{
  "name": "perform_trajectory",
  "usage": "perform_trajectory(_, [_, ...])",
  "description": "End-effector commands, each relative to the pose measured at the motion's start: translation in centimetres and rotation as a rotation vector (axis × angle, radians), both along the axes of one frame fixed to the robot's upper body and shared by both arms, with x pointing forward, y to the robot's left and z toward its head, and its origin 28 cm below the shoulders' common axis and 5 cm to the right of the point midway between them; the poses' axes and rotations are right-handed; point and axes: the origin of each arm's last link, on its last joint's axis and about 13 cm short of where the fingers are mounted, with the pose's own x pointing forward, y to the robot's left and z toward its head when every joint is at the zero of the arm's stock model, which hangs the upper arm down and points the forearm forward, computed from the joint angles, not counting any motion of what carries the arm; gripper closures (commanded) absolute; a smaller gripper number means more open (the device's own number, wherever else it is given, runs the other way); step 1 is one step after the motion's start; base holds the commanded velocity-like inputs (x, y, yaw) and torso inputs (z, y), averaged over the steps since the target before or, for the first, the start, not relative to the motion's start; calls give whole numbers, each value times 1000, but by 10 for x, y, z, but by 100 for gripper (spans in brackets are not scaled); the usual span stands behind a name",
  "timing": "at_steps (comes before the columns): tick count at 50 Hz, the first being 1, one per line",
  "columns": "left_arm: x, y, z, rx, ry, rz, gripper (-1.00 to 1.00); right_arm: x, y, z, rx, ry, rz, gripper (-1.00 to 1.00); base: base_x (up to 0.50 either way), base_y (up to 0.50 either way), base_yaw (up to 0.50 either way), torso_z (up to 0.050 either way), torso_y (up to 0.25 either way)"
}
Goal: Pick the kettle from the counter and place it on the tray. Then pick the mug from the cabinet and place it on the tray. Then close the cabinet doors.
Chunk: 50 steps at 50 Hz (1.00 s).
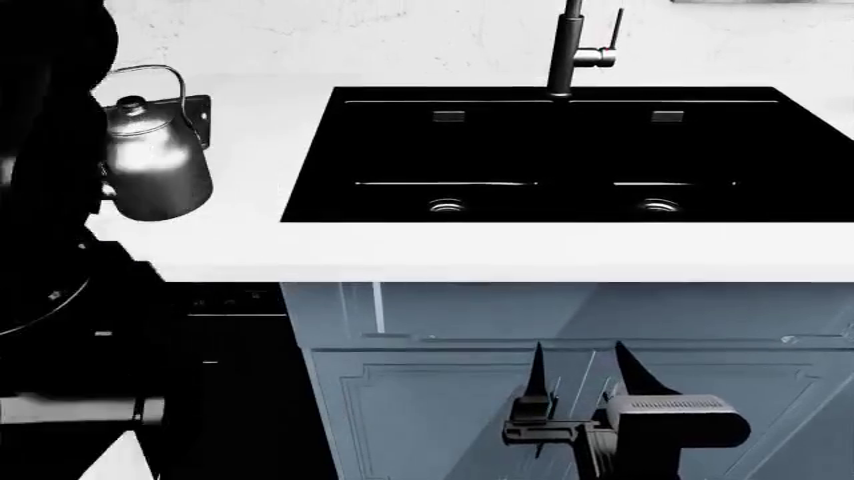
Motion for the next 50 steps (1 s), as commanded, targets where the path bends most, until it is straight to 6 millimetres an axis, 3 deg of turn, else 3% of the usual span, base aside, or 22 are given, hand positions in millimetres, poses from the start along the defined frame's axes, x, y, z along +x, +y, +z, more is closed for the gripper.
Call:
perform_trajectory(1, [-32, -20, 129, 34, -79, 50, -100, -4, -1, 7, 1, -19, 8, -100, 0, 0, 0, 50, 10])
perform_trajectory(7, [-22, -27, 162, 47, -37, 94, -100, -7, -3, 10, 5, -35, 3, -100, 0, 0, 0, 50, 10])
perform_trajectory(14, [-14, -28, 179, 34, 51, 118, -100, -9, -2, 13, 0, -46, 5, -100, 0, 0, 0, 50, 10])
perform_trajectory(26, [-13, -34, 170, 17, 204, 47, -100, -12, -4, 19, 27, -59, 5, -100, 0, 0, 0, 17, 2])
perform_trajectory(39, [-17, -34, 172, -37, 205, -5, -100, -13, -6, 25, 13, -77, -1, -100, 0, -331, 0, 0, 0])
perform_trajectory(42, [-16, -33, 173, -31, 198, 6, -100, -15, -9, 42, -20, -105, -2, -100, 0, 0, 0, 0, 0])
perform_trajectory(50, [-13, -30, 172, -23, 192, 25, -100, -20, -26, 140, -122, -243, 8, -100, 0, 0, 0, 0, 0])
